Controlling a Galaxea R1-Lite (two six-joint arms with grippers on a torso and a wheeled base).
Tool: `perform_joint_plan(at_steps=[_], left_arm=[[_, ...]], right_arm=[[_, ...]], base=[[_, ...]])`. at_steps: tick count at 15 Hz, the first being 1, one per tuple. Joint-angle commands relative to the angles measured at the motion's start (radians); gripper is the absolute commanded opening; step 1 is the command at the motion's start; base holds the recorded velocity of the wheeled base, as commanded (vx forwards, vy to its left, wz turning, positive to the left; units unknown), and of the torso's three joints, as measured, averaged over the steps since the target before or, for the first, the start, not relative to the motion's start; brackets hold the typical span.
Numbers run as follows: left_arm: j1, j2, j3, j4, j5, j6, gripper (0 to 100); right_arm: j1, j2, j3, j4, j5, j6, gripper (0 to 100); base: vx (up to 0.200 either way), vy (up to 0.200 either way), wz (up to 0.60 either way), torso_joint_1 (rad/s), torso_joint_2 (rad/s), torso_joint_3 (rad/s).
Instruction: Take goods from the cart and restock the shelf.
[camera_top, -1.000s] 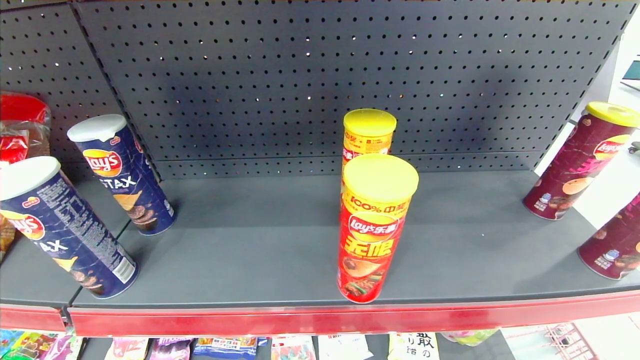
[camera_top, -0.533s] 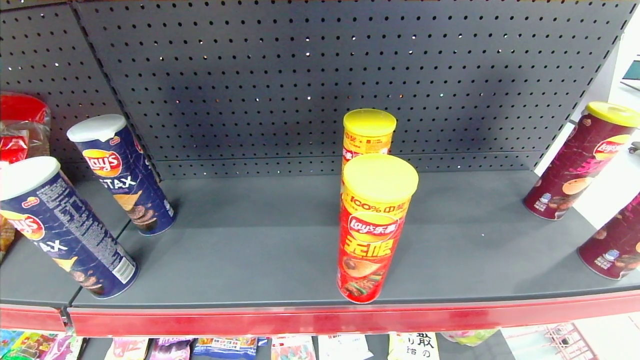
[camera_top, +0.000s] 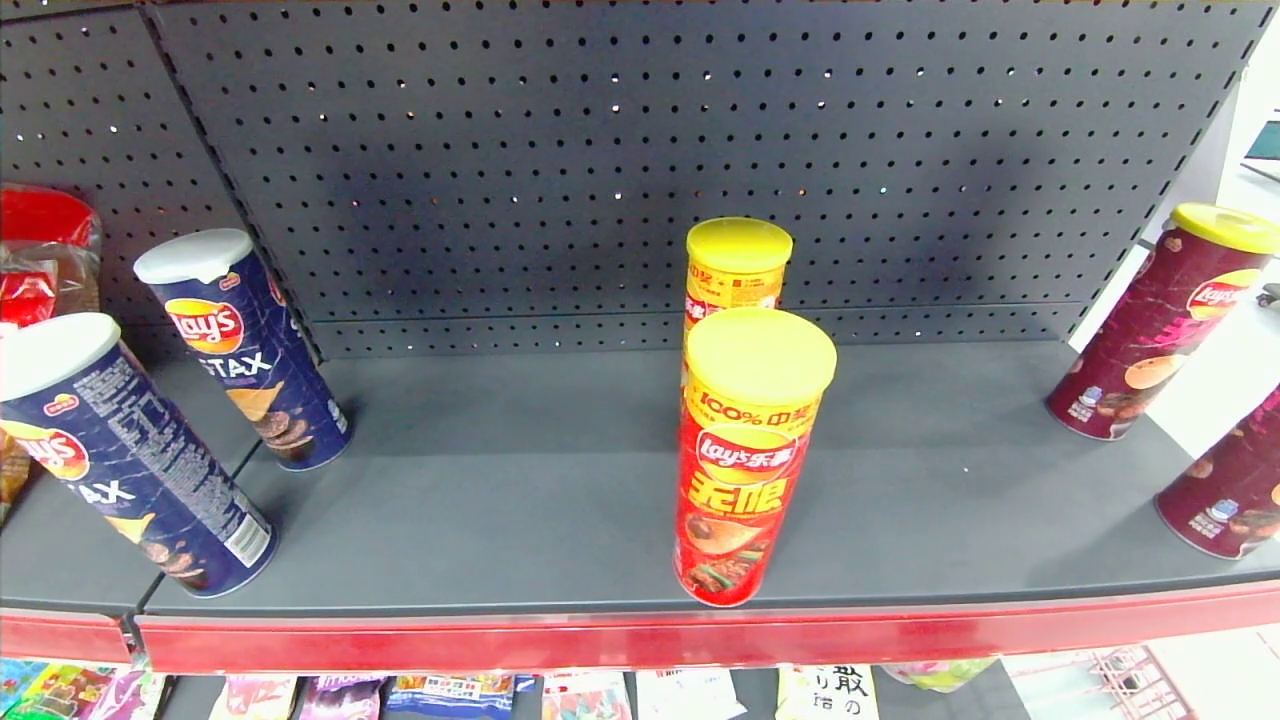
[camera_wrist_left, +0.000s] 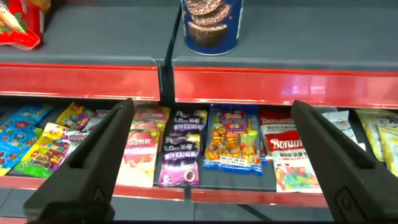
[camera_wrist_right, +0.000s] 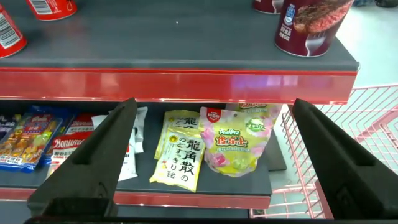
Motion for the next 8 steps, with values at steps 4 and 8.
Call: perform_joint_plan(at_steps=[4, 8], left_arm=[[0.0, 0.002, -0.001, 0.0, -0.001, 0.0, 100], [0.0, 0.002, 0.0, 0.0, -0.001, 0.0, 100]], right_arm=[[0.0, 0.0, 0.0, 0.0, 0.001, 0.001, 100], [0.0, 0.001, 0.0, 0.0, 0.001, 0.002, 100]], base=[[0.0, 0.0, 0.0, 0.0, 0.0, 0.0], [0.0, 0.0, 0.0, 0.0, 0.0, 0.0]])
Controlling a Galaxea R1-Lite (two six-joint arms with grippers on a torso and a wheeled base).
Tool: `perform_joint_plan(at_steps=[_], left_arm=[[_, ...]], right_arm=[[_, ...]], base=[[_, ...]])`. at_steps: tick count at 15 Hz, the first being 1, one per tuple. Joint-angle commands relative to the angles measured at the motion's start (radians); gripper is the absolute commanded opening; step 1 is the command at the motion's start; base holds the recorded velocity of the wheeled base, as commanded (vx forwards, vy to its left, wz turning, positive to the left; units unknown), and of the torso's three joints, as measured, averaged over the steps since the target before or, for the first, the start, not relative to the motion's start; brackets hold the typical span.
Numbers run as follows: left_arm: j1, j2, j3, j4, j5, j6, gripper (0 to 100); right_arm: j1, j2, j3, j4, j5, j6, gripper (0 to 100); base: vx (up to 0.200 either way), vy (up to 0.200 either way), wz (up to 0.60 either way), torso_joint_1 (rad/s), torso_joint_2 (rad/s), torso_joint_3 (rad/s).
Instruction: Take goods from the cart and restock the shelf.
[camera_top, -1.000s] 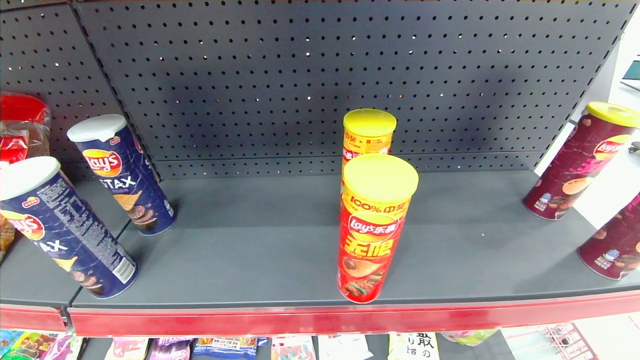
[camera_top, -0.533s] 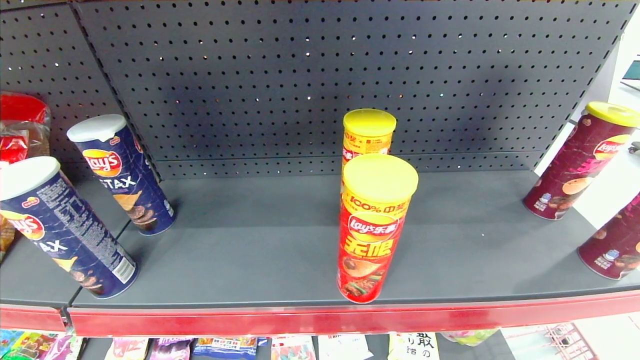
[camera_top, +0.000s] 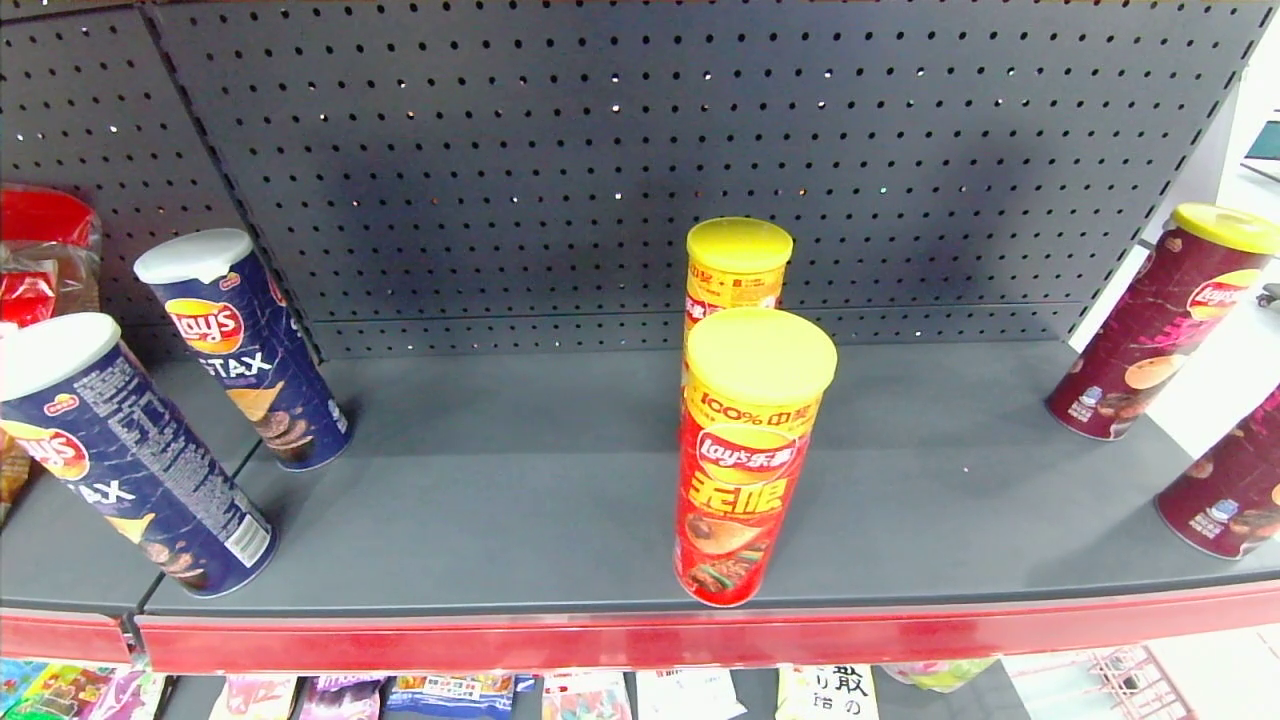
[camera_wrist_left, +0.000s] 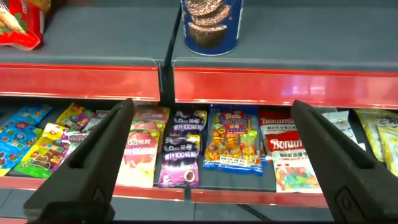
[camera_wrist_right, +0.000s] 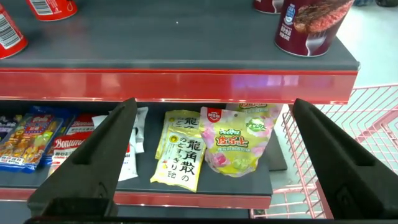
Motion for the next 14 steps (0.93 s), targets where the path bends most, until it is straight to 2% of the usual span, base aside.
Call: perform_joint_plan(at_steps=[1, 4, 11, 14], left_arm=[[0.0, 0.002, -0.001, 0.001, 0.0, 0.0, 100], [0.0, 0.002, -0.001, 0.001, 0.0, -0.002, 100], [0.0, 0.002, 0.001, 0.001, 0.0, -0.002, 100], [0.0, 0.002, 0.001, -0.001, 0.0, -0.002, 100]], right_arm=[[0.0, 0.0, 0.0, 0.0, 0.0, 0.0, 100], [0.0, 0.0, 0.0, 0.0, 0.0, 0.0, 100], [0.0, 0.001, 0.0, 0.0, 0.0, 0.0, 100], [0.0, 0.0, 0.0, 0.0, 0.0, 0.0, 100]], base=[[0.0, 0.0, 0.0, 0.0, 0.0, 0.0], [-0.2, 0.0, 0.0, 0.01, 0.0, 0.001], [0.0, 0.0, 0.0, 0.0, 0.0, 0.0], [0.0, 0.0, -0.6, 0.001, 0.0, 0.005]])
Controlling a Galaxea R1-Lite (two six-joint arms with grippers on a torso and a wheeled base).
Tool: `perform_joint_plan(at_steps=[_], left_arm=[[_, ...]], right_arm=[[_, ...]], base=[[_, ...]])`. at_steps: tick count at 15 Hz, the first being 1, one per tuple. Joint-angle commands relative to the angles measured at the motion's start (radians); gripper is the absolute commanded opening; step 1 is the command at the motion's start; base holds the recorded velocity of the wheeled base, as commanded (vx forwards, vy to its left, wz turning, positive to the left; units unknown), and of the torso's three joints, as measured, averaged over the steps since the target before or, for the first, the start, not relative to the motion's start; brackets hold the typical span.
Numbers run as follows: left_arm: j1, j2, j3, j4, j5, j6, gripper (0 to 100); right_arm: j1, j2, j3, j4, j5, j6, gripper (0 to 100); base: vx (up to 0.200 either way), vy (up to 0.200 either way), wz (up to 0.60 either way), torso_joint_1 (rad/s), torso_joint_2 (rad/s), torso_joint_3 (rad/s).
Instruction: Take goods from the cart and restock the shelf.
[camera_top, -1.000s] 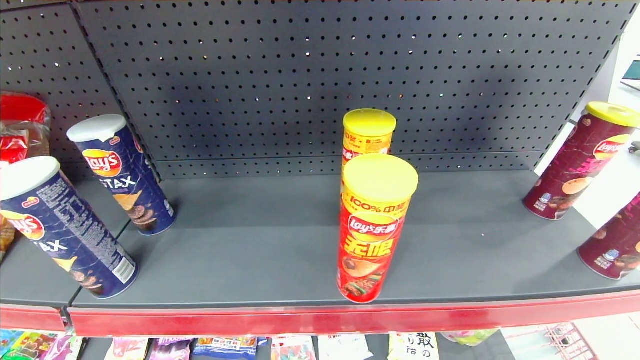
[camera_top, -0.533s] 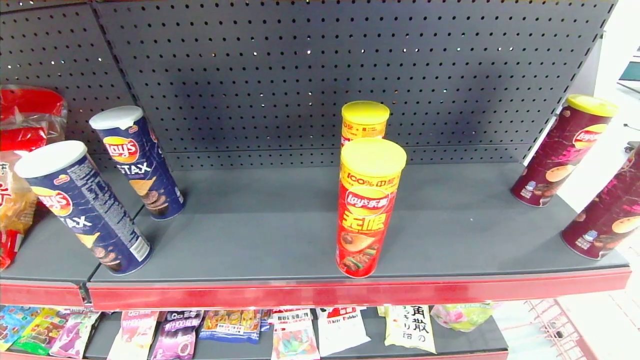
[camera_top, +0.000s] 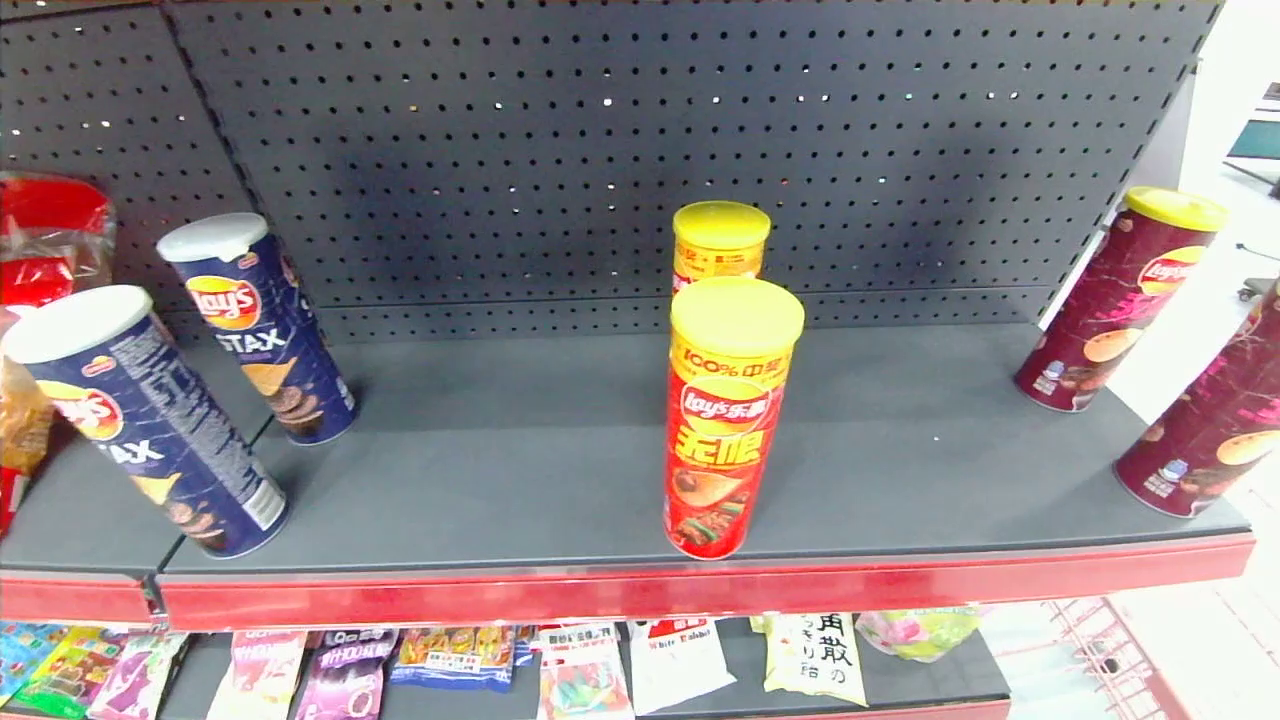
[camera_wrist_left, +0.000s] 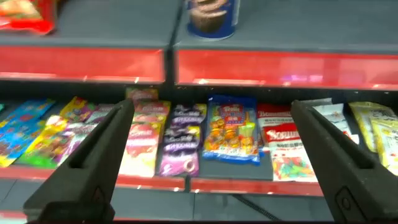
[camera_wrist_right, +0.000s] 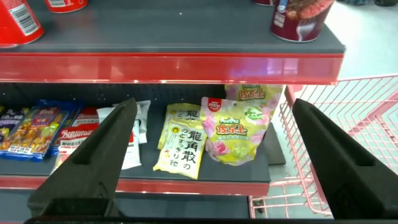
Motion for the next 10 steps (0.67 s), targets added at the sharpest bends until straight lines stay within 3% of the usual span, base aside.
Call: perform_joint_plan(at_steps=[1, 7, 10], left_arm=[[0.001, 0.002, -0.001, 0.0, -0.001, 0.0, 100], [0.001, 0.002, 0.0, 0.0, -0.001, 0.0, 100], [0.001, 0.002, 0.0, 0.0, -0.001, 0.0, 100]], right_arm=[[0.0, 0.001, 0.0, 0.0, 0.0, -0.001, 100], [0.0, 0.001, 0.0, 0.0, 0.0, -0.003, 100], [0.0, 0.001, 0.0, 0.0, 0.0, -0.003, 100]], base=[[0.0, 0.0, 0.0, 0.0, 0.0, 0.0], [0.0, 0.0, 0.0, 0.0, 0.0, 0.0], [0.0, 0.0, 0.6, -0.002, 0.0, 0.004]])
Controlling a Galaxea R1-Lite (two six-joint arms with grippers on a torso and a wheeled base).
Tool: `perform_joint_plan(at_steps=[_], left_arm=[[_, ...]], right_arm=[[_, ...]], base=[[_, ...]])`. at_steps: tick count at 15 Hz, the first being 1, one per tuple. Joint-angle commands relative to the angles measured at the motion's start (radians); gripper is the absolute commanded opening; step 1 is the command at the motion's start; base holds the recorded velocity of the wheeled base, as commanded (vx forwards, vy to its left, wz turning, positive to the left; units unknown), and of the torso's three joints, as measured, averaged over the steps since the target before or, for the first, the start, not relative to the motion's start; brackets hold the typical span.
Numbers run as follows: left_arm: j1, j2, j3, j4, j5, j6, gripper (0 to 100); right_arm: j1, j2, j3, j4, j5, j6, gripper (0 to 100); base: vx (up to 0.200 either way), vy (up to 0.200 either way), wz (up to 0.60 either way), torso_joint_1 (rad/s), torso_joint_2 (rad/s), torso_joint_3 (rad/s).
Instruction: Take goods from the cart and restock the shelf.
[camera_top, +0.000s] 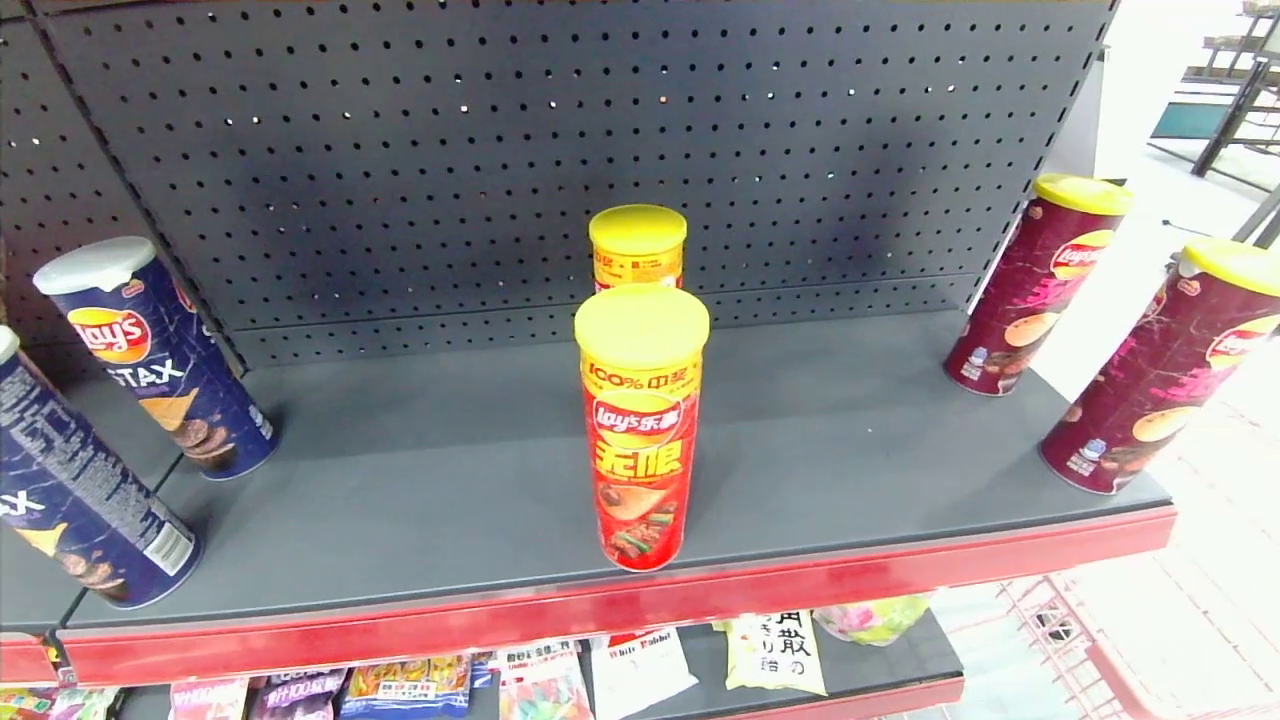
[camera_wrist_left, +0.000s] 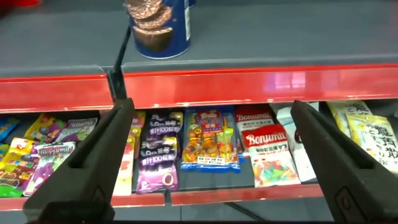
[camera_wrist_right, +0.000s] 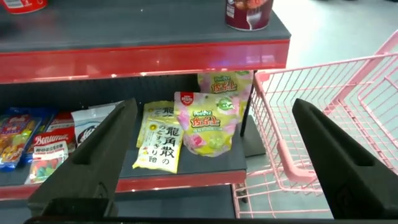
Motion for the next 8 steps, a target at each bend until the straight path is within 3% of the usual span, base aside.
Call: perform_joint_plan(at_steps=[1, 8], left_arm=[[0.0, 0.002, 0.001, 0.0, 0.0, 0.0, 100], [0.0, 0.002, 0.001, 0.0, 0.0, 0.0, 100]], right_arm=[[0.0, 0.0, 0.0, -0.001, 0.001, 0.001, 100], [0.0, 0.001, 0.0, -0.001, 0.002, -0.004, 100]], base=[[0.0, 0.0, 0.0, 0.0, 0.0, 0.0], [0.0, 0.0, 0.0, 0.0, 0.0, 0.0]])
